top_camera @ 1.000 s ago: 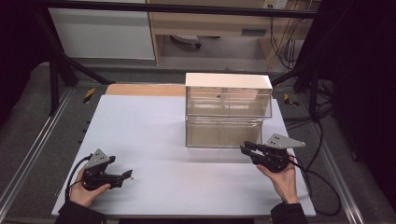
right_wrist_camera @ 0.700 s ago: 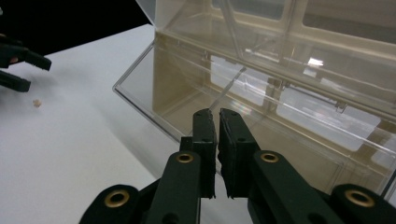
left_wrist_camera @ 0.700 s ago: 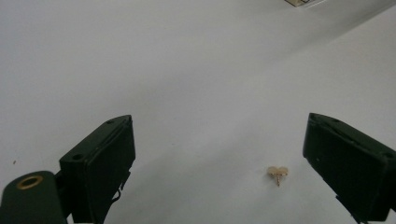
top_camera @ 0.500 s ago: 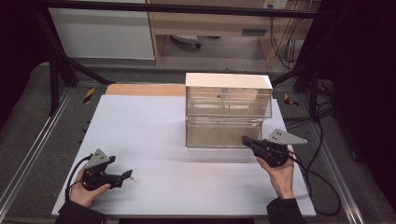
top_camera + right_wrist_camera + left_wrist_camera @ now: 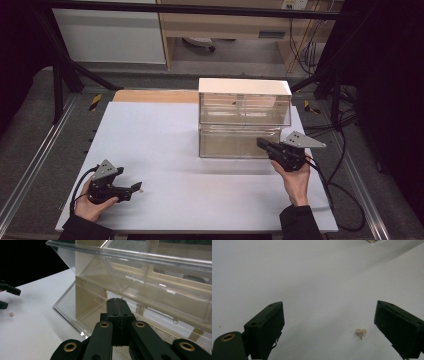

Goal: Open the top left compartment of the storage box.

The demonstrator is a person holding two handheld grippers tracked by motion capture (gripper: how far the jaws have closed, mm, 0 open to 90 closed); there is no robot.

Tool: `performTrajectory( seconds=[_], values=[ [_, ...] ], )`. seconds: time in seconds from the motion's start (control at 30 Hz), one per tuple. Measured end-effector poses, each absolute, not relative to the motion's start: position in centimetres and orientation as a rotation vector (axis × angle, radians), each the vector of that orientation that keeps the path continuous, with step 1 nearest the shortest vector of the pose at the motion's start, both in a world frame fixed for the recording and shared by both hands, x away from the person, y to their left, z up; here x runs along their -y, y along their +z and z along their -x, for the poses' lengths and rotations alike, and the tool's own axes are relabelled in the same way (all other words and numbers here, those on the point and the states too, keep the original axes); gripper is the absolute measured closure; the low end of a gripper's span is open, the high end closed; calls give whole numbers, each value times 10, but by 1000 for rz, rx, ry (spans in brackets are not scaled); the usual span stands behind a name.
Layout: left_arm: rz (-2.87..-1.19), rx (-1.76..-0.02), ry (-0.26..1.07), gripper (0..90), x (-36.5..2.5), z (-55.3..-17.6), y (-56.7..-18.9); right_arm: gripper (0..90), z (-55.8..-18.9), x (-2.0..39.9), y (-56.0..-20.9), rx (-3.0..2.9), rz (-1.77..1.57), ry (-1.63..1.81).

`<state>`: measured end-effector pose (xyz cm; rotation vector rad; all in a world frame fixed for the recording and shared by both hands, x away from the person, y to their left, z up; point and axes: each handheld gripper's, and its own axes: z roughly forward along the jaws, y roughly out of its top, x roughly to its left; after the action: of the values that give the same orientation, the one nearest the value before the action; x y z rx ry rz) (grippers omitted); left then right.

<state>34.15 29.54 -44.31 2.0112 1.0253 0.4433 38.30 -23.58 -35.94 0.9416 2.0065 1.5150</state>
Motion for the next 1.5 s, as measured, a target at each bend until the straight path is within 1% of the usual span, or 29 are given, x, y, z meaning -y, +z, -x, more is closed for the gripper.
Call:
performTrajectory(
  seconds=[0.7,1.5],
  values=[
    [-2011,-1031,444,96,-296,-342,-444,900,-395,235,-347,-1914,-931,1557],
    [-2012,-1032,443,96,-295,-341,-444,900,-390,234,-338,-1869,-894,1579]
  ],
)
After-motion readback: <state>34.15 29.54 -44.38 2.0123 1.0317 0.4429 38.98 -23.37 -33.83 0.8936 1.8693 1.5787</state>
